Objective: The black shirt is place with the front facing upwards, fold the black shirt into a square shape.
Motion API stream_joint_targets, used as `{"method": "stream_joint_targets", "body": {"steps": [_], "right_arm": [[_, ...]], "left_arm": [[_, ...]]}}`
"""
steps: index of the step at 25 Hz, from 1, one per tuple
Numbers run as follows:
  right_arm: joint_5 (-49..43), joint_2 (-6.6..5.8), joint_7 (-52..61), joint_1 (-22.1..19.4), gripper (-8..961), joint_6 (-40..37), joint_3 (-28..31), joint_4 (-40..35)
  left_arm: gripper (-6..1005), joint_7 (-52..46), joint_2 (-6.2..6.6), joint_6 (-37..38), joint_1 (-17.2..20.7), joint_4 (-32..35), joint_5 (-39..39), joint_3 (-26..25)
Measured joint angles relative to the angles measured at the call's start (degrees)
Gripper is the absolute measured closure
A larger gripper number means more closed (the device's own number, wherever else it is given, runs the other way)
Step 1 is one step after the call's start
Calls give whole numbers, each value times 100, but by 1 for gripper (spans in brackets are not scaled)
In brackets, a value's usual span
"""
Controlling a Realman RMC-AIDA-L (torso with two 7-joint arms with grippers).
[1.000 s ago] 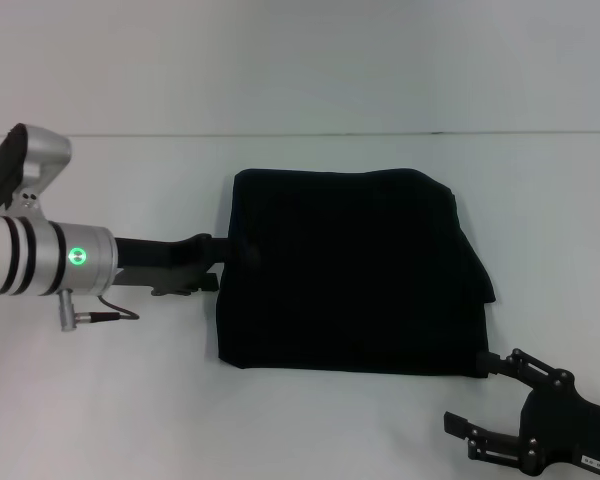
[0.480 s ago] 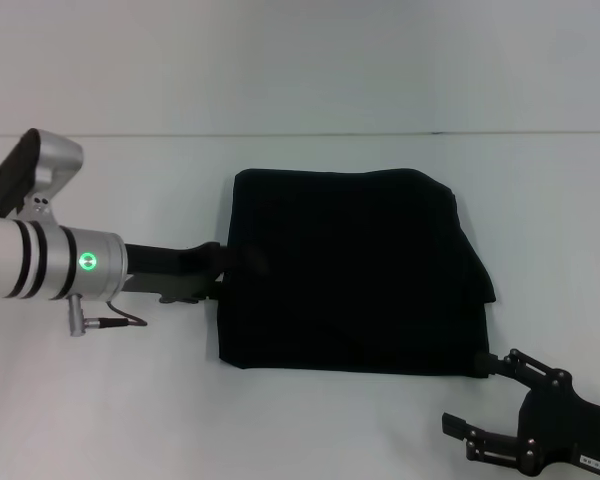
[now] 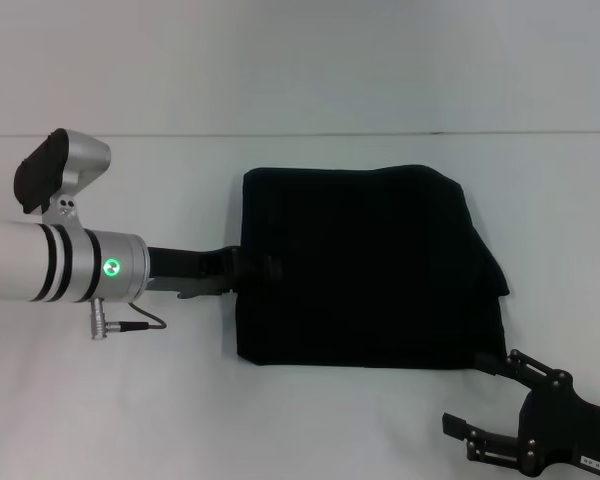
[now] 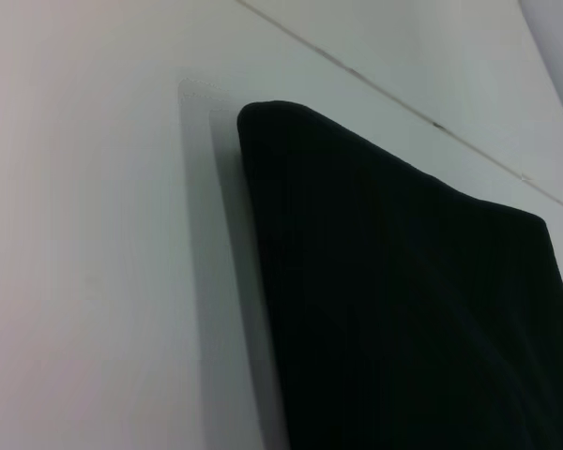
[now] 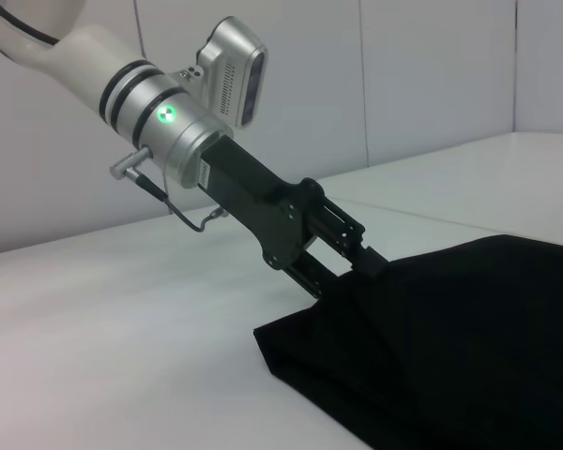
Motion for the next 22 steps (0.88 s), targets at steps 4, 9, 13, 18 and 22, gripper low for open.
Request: {"method": "stream_joint_targets", "body": {"steps": [4,9,13,18,22], "right_arm": [[0,0,1,-1,7,-4,13,0],[0,0,4,10,8,-6,24,0],[0,0,6,20,8,-9,29,0],[4,0,10,39,11,-9,34,-15],[16,0,14,61,12,-10,34,-26]], "left_arm": [[386,15,-20,-58,18,11,-21,-15],[595,22,-19,-106,35,11,-40,-32],[737,50,-18,-109,45,11,-47,-110],[849,66,-18,-121,110,48,-52,-254],[899,72,16,-59,257,84,-62,-390]]}}
